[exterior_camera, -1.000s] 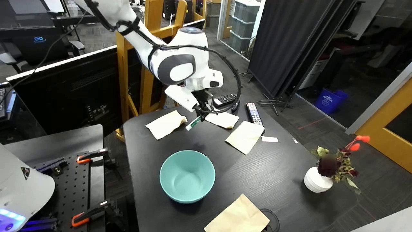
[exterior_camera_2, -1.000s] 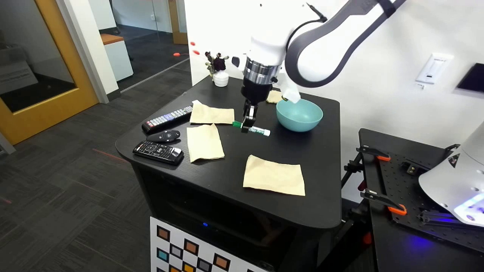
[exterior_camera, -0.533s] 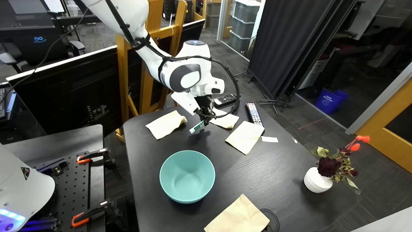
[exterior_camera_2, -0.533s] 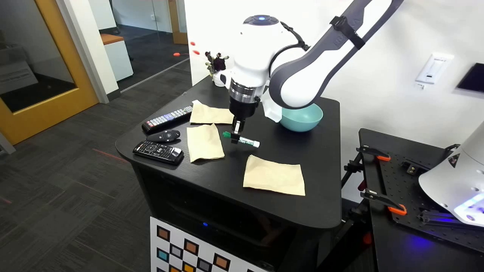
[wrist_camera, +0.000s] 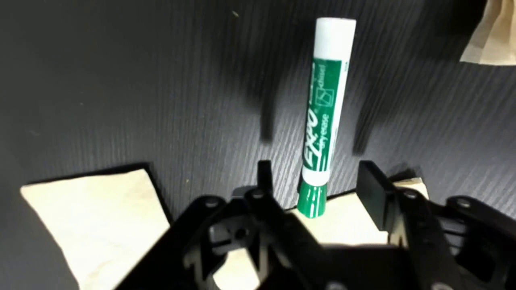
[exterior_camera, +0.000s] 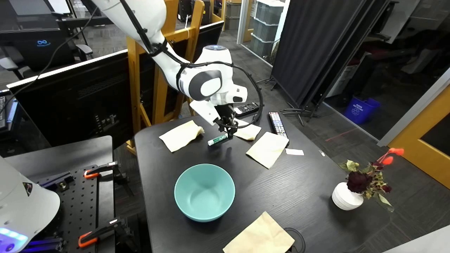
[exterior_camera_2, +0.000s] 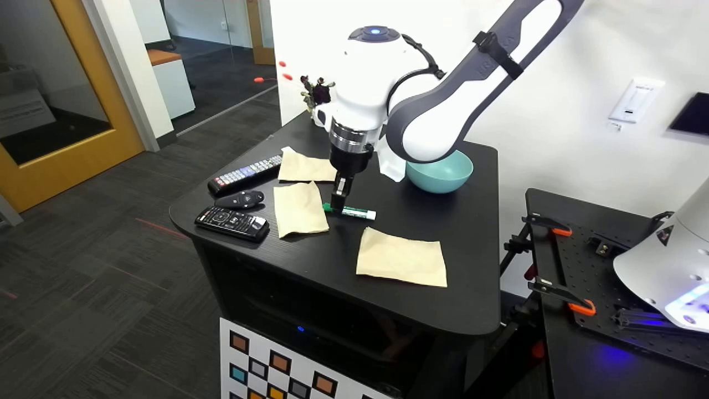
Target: Remove the green marker from the blue bowl
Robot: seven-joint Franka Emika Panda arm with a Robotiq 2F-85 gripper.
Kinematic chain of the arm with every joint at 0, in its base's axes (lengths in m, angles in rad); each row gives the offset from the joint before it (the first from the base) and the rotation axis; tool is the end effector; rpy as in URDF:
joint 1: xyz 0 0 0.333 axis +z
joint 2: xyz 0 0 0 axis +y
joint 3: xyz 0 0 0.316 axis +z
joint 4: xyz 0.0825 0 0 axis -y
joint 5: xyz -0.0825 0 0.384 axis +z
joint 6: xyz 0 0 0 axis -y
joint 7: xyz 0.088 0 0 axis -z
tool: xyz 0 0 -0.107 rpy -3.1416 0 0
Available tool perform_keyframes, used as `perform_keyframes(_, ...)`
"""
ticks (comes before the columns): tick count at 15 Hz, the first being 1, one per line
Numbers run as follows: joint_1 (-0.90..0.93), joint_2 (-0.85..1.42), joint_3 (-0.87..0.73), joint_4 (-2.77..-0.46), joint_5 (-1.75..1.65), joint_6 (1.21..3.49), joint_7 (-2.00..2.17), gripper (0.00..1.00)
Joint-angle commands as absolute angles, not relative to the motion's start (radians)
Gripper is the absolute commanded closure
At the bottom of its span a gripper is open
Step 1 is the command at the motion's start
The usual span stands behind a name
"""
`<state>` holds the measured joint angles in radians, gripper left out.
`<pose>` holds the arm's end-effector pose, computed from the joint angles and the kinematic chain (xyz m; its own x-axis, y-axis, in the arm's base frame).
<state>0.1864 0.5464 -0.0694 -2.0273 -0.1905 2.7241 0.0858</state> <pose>0.6082 0.0795 0.1883 0.9649 0.2177 0.1469 0.2002 -0.9717 0.1252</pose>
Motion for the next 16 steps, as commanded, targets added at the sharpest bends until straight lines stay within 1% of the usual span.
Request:
perform_keyframes(1,0.189,0.488,-0.066,-2.053,-0.197,2.694,0.099,0.09)
perform_keyframes(2,0.184,0.476,-0.057,-2.06,-0.192,2.683,0.09,0.03)
perform_keyframes(3,0.176,0.459,-0.044,-2.067,-0.182,2.662,0.079,0.0)
perform_keyframes(12,0.161,0.327,0.006,-2.133,-0.159,2.471,0.083,0.0)
perform_keyframes(13,0.166,0.378,-0.001,-2.093,-0.184,2.506,0.09,0.0)
perform_keyframes(16,0.166,0.377,0.001,-2.094,-0.184,2.503,0.09,0.0)
